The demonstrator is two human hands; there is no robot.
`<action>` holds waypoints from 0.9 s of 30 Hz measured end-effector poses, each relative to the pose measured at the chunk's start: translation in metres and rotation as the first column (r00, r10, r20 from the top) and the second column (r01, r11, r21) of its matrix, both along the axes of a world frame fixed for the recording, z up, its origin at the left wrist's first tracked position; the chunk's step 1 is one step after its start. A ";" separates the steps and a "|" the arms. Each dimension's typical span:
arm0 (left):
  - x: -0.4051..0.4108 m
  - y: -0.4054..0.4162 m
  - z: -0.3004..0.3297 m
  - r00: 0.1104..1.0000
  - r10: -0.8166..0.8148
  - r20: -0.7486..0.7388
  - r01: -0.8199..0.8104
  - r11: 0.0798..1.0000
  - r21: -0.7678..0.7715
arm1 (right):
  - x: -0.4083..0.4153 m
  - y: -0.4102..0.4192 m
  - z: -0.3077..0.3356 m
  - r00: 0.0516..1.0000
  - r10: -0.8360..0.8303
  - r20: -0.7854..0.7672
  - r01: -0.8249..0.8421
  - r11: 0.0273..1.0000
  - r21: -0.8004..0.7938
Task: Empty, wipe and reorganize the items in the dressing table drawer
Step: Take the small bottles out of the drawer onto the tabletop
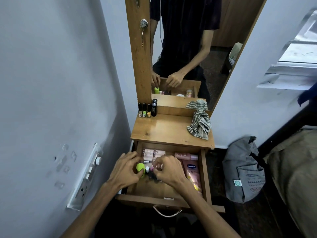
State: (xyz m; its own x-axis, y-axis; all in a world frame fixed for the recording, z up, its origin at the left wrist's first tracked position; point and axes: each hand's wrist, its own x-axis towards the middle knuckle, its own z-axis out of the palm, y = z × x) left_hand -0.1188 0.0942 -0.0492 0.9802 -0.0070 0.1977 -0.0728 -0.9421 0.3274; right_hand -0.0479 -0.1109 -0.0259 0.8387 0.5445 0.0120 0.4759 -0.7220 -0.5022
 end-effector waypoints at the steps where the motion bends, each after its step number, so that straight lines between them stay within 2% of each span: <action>1: -0.002 0.000 0.000 1.000 0.010 -0.012 -0.010 1.000 0.007 | -0.005 -0.003 -0.002 1.000 -0.014 -0.002 0.014 1.000 -0.017; 11: -0.010 -0.010 -0.006 0.991 0.084 -0.106 -0.080 0.996 0.041 | -0.033 -0.012 -0.015 0.999 0.011 0.050 0.001 0.974 -0.228; 27: -0.036 -0.010 -0.003 0.992 0.057 -0.111 -0.070 0.991 -0.113 | -0.039 -0.005 -0.014 1.000 0.010 0.022 -0.004 0.958 -0.287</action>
State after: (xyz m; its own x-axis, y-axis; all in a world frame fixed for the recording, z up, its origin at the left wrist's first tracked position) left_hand -0.1544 0.0844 -0.0522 0.9936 0.0727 0.0869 0.0274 -0.8984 0.4382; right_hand -0.0871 -0.1164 -0.0397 0.8362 0.5337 -0.1264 0.4905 -0.8308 -0.2630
